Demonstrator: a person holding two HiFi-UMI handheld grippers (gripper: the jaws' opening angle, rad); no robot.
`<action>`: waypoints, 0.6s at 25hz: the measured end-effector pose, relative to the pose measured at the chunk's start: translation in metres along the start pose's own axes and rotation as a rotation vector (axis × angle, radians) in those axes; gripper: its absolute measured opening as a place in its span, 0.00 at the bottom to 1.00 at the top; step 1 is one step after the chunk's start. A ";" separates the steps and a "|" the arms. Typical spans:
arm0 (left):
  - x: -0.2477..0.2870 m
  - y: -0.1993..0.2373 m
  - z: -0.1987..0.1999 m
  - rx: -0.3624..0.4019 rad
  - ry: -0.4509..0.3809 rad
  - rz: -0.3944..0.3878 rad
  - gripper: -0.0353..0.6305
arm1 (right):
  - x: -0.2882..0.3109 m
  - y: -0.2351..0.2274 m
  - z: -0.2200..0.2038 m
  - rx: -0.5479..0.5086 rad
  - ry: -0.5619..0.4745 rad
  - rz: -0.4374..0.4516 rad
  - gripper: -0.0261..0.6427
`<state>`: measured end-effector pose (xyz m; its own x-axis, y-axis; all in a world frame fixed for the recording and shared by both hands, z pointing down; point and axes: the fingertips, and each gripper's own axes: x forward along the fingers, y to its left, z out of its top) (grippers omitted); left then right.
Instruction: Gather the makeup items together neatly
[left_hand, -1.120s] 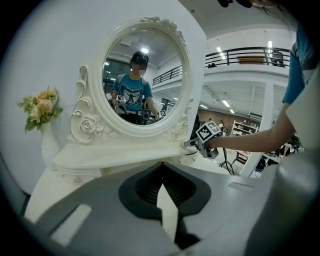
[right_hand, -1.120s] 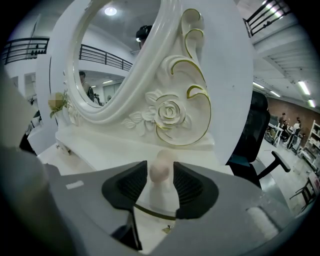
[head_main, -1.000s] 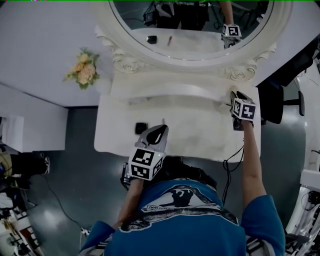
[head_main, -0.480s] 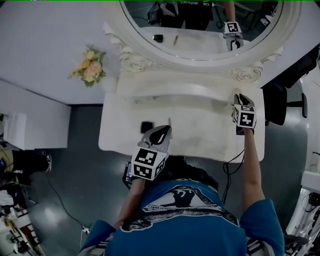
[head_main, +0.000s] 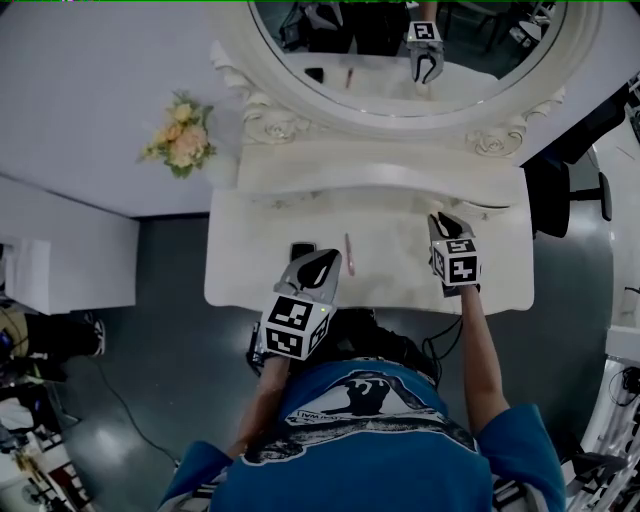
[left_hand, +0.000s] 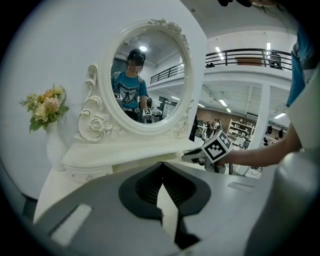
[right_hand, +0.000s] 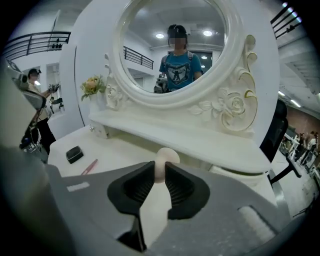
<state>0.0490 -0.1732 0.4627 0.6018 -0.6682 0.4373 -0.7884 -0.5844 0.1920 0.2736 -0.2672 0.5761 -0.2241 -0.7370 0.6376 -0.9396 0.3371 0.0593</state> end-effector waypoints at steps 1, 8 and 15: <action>-0.002 0.002 -0.001 0.001 0.001 -0.004 0.08 | 0.001 0.011 -0.006 0.007 0.010 0.013 0.14; -0.015 0.013 -0.005 0.005 0.001 -0.022 0.08 | 0.005 0.081 -0.043 -0.018 0.093 0.093 0.14; -0.028 0.026 -0.007 0.009 -0.005 -0.031 0.08 | 0.009 0.121 -0.066 -0.036 0.158 0.134 0.15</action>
<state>0.0110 -0.1665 0.4619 0.6263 -0.6522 0.4271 -0.7684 -0.6087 0.1974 0.1749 -0.1943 0.6400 -0.3004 -0.5839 0.7542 -0.8936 0.4488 -0.0084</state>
